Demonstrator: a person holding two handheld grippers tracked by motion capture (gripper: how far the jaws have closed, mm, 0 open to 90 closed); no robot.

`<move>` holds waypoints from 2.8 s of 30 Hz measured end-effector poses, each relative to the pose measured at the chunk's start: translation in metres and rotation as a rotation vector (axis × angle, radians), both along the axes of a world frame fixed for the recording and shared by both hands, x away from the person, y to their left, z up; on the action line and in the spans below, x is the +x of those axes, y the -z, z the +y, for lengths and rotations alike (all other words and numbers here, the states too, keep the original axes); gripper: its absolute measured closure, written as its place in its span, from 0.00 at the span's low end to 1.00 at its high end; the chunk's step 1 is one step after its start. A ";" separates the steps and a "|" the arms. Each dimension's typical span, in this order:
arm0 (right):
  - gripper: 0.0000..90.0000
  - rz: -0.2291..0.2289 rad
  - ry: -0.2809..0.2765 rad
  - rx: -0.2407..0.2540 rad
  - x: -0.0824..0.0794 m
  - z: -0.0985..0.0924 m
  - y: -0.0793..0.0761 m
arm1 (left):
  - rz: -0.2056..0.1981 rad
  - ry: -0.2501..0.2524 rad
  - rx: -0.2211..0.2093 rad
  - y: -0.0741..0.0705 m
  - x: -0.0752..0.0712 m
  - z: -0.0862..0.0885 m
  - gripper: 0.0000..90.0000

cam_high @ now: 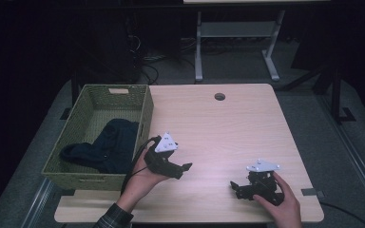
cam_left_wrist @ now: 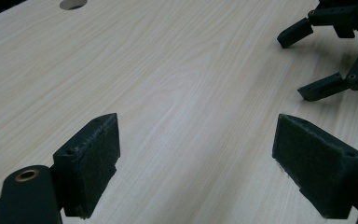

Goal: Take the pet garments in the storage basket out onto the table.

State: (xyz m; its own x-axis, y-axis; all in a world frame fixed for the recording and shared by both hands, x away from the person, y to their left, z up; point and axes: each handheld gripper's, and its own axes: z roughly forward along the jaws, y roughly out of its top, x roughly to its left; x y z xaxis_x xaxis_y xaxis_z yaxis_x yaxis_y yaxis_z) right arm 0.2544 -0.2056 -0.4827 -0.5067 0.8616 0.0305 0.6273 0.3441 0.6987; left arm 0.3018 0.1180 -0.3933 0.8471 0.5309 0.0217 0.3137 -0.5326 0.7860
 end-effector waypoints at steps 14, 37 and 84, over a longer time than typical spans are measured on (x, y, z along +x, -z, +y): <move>0.00 -0.001 -0.001 0.000 0.000 0.000 0.000 | -0.012 0.005 -0.020 -0.019 0.008 0.004 0.16; 0.00 0.000 0.000 0.000 0.000 0.000 0.000 | -0.030 -0.014 -0.044 -0.044 0.025 0.013 0.17; 0.00 -0.004 -0.003 -0.002 0.000 0.000 0.000 | -0.008 -0.172 -0.079 -0.053 0.041 0.108 0.26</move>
